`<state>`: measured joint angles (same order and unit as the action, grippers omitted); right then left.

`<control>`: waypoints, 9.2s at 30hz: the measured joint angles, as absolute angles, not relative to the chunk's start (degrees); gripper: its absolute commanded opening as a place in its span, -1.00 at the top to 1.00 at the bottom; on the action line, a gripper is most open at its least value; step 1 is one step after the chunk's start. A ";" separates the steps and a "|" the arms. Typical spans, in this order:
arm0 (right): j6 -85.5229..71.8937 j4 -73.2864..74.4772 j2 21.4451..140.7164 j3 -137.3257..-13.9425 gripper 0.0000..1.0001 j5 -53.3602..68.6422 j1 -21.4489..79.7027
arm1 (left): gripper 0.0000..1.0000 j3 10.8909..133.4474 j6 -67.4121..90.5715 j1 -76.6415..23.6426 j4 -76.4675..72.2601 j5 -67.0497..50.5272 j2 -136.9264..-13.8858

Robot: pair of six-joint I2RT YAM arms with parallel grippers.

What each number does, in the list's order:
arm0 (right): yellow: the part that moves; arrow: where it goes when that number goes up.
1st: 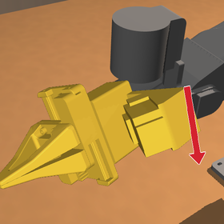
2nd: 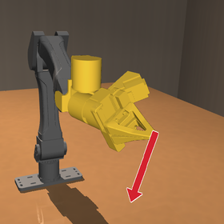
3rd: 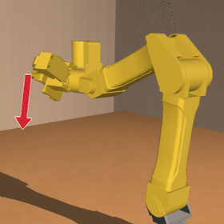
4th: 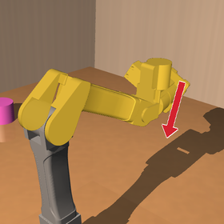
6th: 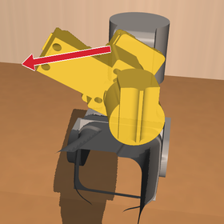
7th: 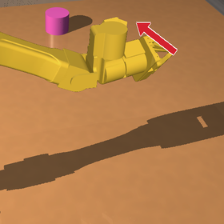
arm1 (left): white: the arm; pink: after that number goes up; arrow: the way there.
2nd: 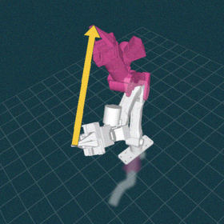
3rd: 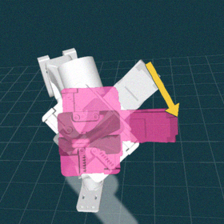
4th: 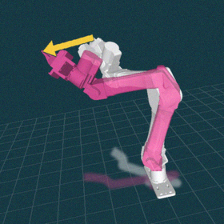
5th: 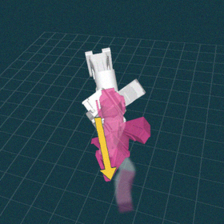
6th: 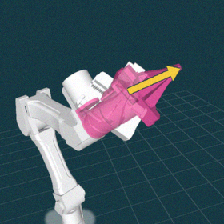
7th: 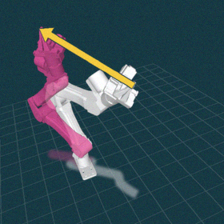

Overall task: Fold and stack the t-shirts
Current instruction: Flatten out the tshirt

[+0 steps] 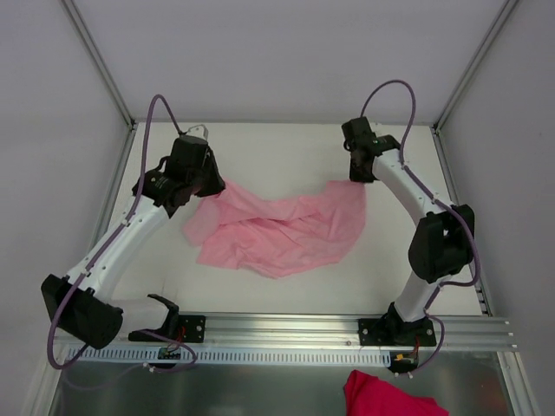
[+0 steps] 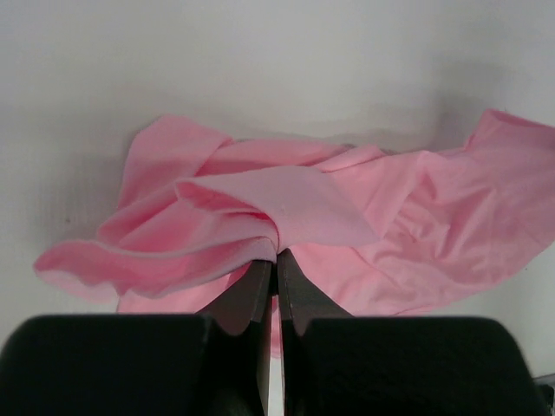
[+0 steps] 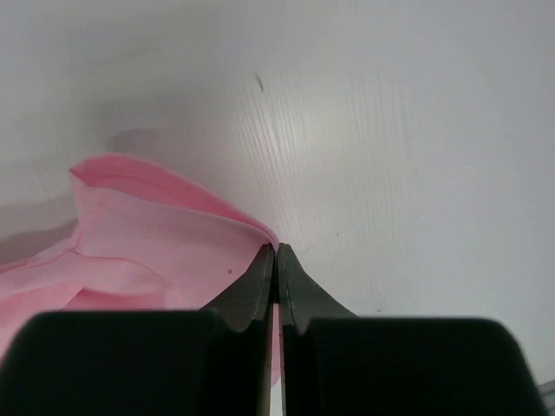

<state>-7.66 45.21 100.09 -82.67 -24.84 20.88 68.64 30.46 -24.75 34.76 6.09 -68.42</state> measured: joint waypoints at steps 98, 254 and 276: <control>-12.43 52.73 80.64 -67.59 0.98 -14.76 53.67 | -0.31 34.41 44.58 -38.30 39.22 6.70 -53.08; -11.73 63.33 73.63 -78.85 0.98 -20.53 37.45 | -0.49 37.56 44.18 -34.17 42.74 -0.97 -53.36; -11.86 63.26 72.60 -75.09 0.98 -19.88 37.60 | -0.35 28.97 48.05 -34.20 30.06 1.96 -48.84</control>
